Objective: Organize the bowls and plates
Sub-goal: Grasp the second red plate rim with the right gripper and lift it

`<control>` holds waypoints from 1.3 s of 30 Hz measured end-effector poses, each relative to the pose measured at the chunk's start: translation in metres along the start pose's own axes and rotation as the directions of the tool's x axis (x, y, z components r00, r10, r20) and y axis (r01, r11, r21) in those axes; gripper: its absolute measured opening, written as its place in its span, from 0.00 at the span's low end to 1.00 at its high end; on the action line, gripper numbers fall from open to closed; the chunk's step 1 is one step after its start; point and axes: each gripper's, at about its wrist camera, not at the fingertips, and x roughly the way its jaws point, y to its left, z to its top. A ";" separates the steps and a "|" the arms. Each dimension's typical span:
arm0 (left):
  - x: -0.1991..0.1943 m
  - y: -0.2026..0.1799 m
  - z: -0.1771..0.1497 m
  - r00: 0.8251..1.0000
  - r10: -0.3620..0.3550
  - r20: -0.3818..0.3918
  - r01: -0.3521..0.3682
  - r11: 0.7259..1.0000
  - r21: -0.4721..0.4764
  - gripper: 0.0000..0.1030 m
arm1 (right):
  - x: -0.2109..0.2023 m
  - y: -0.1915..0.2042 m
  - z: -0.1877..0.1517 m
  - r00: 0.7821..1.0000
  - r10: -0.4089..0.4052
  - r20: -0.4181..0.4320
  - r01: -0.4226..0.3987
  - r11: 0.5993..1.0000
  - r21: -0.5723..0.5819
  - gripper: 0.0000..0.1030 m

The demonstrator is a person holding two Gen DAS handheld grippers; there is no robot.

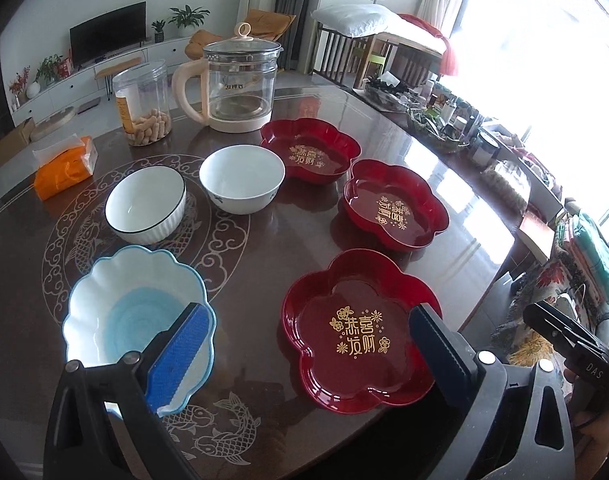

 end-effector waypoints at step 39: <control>0.155 -0.050 0.109 0.984 -0.074 -0.160 0.062 0.995 -0.081 0.05 | 0.159 -0.057 0.141 0.959 -0.023 -0.283 0.029 0.999 0.017 0.09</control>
